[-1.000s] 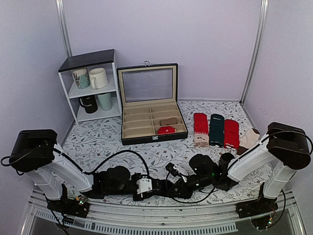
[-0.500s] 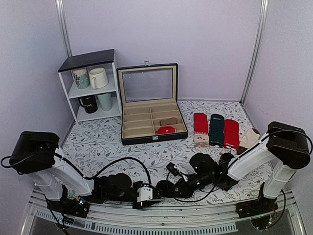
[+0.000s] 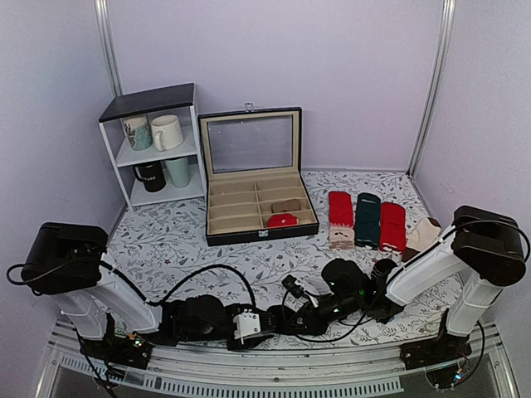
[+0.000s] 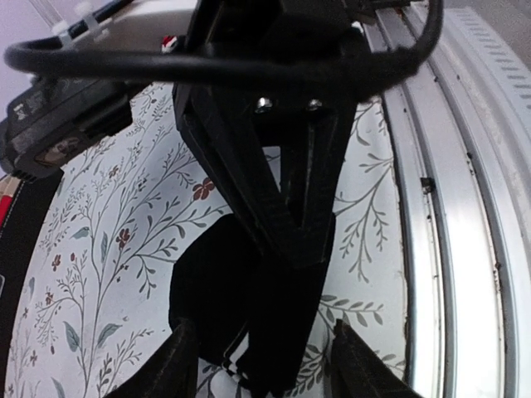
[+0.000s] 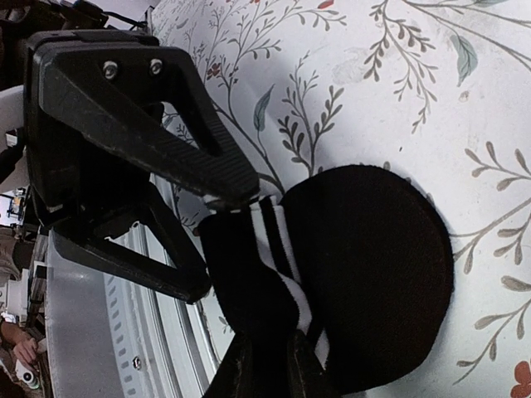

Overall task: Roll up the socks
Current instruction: Roll a pair of socks at the center of the board.

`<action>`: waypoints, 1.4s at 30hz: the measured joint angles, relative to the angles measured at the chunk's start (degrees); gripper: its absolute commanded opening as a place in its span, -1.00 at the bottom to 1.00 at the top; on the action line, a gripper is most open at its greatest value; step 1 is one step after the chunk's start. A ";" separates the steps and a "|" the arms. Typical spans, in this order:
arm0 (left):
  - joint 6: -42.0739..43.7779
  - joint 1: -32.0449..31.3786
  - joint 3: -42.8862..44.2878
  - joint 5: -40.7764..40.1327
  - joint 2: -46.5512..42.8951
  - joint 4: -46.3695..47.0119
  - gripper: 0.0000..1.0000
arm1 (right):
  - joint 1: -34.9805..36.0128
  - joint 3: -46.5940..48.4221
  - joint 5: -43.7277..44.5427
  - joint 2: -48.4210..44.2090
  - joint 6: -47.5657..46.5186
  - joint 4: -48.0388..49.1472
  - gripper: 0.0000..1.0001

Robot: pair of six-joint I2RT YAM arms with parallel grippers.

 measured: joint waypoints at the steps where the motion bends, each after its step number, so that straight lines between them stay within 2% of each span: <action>1: 0.07 0.00 0.02 0.13 0.00 -0.11 -0.01 | -0.04 0.00 0.00 0.04 0.02 0.04 -0.74; 5: 0.26 0.02 0.44 1.66 0.52 0.00 -0.13 | -0.22 0.04 -0.02 0.17 0.02 0.07 -0.74; 9: -0.17 0.13 0.74 2.86 3.32 0.11 -0.39 | -0.24 0.04 -0.07 0.22 0.02 0.09 -0.74; 15: -1.22 0.79 1.01 3.34 4.48 1.68 -0.47 | -0.26 0.04 -0.31 0.22 0.02 0.11 -0.74; 19: -1.92 1.14 1.01 3.50 4.55 2.10 -1.00 | -0.26 0.04 -0.85 0.22 -0.02 0.13 -0.74; 25: -2.47 1.66 1.49 5.14 3.80 0.42 -1.00 | -0.50 0.37 -1.55 0.52 -0.24 -0.04 -0.73; 33: -7.76 4.61 3.19 11.21 1.46 -6.25 -1.00 | -0.35 0.81 -0.61 -0.39 -1.60 -1.09 -0.26; 38: -12.50 7.52 3.21 16.92 2.21 -5.42 -1.00 | 0.52 -6.60 11.74 -8.37 -5.07 1.36 -0.15; 42: -15.08 9.33 4.07 20.50 3.91 -4.13 -1.00 | 3.28 -15.52 21.07 -15.82 -13.29 5.84 -0.11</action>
